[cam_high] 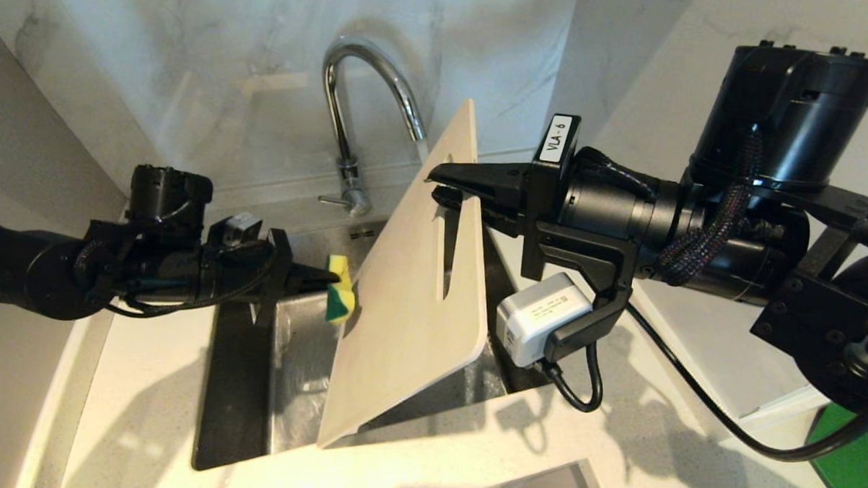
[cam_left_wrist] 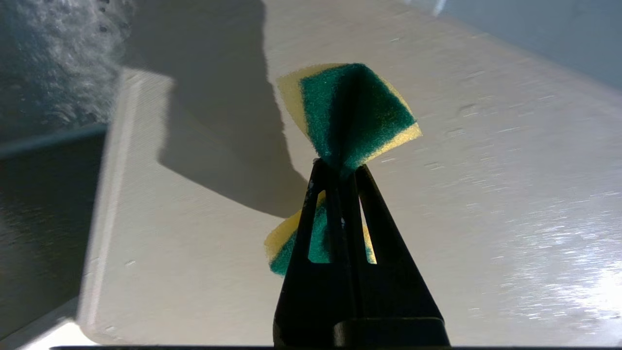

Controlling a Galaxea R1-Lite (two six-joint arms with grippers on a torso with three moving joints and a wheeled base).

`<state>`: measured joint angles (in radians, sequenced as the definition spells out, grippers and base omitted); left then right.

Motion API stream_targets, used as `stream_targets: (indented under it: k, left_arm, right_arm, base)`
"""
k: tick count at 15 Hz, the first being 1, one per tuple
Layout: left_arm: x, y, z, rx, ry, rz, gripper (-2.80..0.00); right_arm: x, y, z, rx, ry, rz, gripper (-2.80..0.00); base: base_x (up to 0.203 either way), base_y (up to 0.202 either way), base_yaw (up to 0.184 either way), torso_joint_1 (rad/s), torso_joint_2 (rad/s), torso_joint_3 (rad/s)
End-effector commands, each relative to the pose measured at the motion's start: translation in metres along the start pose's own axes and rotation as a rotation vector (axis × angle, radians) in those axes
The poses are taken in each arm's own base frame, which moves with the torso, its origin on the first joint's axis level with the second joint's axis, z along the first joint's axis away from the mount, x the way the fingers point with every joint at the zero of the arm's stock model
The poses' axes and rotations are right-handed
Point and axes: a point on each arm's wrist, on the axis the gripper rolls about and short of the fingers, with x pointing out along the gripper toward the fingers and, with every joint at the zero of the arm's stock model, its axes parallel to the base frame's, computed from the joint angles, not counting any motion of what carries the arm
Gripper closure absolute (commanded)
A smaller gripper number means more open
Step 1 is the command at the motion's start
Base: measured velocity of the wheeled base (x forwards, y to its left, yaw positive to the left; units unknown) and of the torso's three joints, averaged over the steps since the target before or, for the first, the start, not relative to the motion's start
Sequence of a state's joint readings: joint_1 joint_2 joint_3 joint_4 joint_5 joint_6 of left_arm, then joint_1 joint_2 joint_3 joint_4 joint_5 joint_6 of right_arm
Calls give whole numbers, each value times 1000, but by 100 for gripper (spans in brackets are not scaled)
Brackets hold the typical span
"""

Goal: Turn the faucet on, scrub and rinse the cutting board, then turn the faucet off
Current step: Scrub the cutting board underwater

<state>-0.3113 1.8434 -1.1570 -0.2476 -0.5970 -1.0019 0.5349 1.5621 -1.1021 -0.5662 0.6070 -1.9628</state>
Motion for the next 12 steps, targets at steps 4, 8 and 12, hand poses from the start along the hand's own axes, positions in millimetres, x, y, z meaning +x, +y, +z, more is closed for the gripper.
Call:
stream_targets:
  k: [4, 8, 12]
  left_arm:
    - [6, 39, -6, -40, 3, 42, 0]
    - [7, 59, -10, -58, -3, 61, 0]
    - [7, 68, -10, -62, -14, 59, 0]
  right_arm:
    - [-1, -2, 0, -16, 0, -7, 0]
    - [-4, -4, 0, -18, 4, -11, 0]
    - [-6, -5, 2, -7, 5, -10, 0]
  base:
    - [0, 0, 0, 0, 0, 0]
    - [0, 0, 0, 0, 0, 0]
    - [0, 0, 0, 0, 0, 0]
